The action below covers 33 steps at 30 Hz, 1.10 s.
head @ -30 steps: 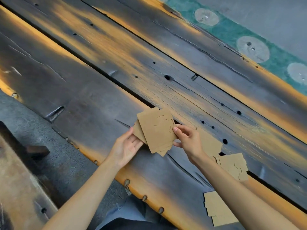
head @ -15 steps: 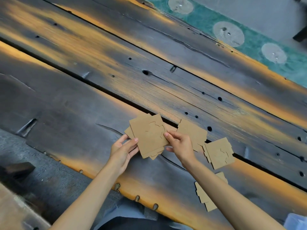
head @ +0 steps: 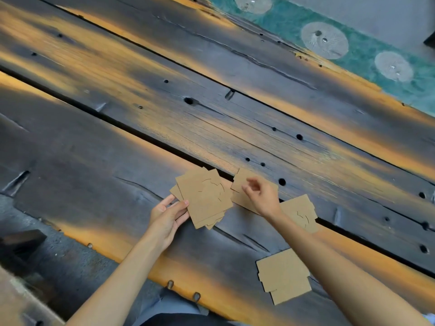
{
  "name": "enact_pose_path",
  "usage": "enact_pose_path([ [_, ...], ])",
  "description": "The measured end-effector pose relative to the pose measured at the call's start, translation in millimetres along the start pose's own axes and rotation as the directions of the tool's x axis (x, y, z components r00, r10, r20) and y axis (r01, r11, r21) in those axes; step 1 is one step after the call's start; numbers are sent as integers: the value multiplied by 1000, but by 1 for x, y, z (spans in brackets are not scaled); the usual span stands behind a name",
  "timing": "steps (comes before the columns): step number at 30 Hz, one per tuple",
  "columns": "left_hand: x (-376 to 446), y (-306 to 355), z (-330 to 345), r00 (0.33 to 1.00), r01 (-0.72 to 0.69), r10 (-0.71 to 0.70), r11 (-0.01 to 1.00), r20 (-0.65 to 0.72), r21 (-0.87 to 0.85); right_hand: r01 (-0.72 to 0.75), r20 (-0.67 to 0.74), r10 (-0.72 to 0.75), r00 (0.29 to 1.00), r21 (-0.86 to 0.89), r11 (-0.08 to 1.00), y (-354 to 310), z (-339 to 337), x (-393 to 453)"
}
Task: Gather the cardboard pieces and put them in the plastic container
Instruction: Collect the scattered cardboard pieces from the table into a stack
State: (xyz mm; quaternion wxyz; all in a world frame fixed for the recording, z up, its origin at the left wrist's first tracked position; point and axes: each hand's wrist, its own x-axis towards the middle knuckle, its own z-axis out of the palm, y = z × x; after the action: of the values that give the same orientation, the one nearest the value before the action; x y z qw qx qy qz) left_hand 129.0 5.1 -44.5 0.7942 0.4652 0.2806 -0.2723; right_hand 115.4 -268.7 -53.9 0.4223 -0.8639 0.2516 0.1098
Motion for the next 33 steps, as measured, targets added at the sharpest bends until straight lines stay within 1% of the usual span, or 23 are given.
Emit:
enact_pose_path([
  [2, 3, -3, 5, 1000, 0, 0, 1000, -9, -3, -10, 19, 16, 1000, -282, 959, 15, -18, 19],
  [3, 5, -4, 7, 1000, 0, 0, 1000, -14, -5, -23, 53, 47, 997, -379, 925, 21, -26, 26],
  [5, 7, -7, 9, 1000, 4, -4, 1000, -14, -7, -17, 142, 102, 985, -502, 865, 32, -36, 35],
  [7, 8, -12, 11, 1000, 7, -7, 1000, -3, -6, 25, 223, 122, 967, -559, 829, 41, -41, 40],
  [8, 8, -14, 11, 1000, 10, -10, 1000, 0, -2, 45, 240, 115, 964, -575, 817, 44, -42, 42],
  [12, 10, -22, 12, 1000, 26, -26, 1000, 3, 9, 36, 191, 92, 977, -579, 814, 48, -41, 44],
  [14, 10, -25, 12, 999, 30, -31, 999, 11, 18, 7, 156, 94, 983, -551, 834, 48, -42, 43],
  [15, 10, -26, 12, 999, 31, -31, 999, 11, 19, -13, 132, 92, 987, -506, 863, 48, -44, 43],
  [17, 10, -26, 11, 1000, 29, -29, 1000, 8, 11, -46, 88, 82, 993, -358, 933, 44, -51, 40],
  [19, 9, -24, 11, 1000, 25, -25, 1000, 4, 1, -57, 68, 71, 995, -191, 980, 38, -59, 34],
  [21, 6, -22, 12, 1000, 21, -21, 1000, -3, -8, -75, 63, 76, 995, -14, 997, 30, -66, 22],
  [23, 4, -21, 15, 1000, 18, -18, 1000, -10, -16, -60, 22, 58, 998, 105, 993, 22, -70, 8],
  [26, -2, -20, 22, 1000, 8, -8, 999, -4, -33, 88, -163, -69, 984, 108, 990, 5, -66, -15],
  [28, -6, -19, 28, 1000, 4, -3, 1000, 12, -30, 232, -218, -208, 954, 93, 968, -8, -58, -31],
  [29, -9, -20, 32, 1000, 1, -1, 1000, 23, -25, 322, -227, -301, 926, 61, 945, -14, -52, -39],
  [31, -13, -19, 39, 999, -2, 3, 1000, 44, -22, 495, -236, -489, 840, -36, 868, -22, -41, -55],
  [33, -18, -19, 47, 998, -8, 9, 1000, 67, -22, 593, -221, -606, 764, -130, 795, -27, -34, -69],
])
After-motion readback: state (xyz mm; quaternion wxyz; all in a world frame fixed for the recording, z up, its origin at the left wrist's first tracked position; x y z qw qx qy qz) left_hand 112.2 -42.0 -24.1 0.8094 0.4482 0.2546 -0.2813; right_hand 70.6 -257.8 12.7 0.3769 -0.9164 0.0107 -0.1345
